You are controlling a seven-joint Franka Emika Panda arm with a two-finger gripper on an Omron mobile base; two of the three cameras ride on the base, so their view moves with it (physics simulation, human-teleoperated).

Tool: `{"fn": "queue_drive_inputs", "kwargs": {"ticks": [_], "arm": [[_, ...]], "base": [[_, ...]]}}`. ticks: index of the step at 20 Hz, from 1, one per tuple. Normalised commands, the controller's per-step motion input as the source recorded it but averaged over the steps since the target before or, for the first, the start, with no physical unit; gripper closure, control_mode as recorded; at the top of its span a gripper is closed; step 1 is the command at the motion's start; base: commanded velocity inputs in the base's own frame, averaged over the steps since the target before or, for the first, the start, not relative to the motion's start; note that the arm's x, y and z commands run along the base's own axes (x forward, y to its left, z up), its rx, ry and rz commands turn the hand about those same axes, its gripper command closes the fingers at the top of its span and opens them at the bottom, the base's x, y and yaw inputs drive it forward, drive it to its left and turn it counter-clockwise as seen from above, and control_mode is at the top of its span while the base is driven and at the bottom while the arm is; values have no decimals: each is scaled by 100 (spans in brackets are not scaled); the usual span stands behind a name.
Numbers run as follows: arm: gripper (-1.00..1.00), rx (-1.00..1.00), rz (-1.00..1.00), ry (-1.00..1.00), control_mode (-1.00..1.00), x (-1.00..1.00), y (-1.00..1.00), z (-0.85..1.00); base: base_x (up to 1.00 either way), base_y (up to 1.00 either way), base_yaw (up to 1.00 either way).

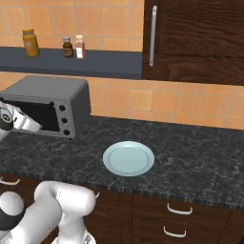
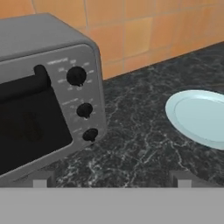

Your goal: Pick up the kebab skewer and baguette bread, and place them inside the toaster oven. Close the toaster oven door and start by setting the timer.

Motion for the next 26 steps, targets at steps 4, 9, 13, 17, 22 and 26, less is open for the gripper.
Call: {"fn": "queue_drive_inputs", "kwargs": {"ticks": [4,9,13,17,22,26], "arm": [[-100,-1,5,-5,-100,-10,-19,-39],[-100,-3,5,-11,-100,0,-1,-29],[-100,-1,5,-13,-100,1,0,0],[-100,4,5,-12,-100,0,-5,3],[-100,27,-4,0,-100,-6,-3,18],[-100,24,0,0,-100,-4,-3,14]], "base": [[0,0,0],[0,0,0],[0,0,0],[0,0,0],[0,0,0],[0,0,0]]}}
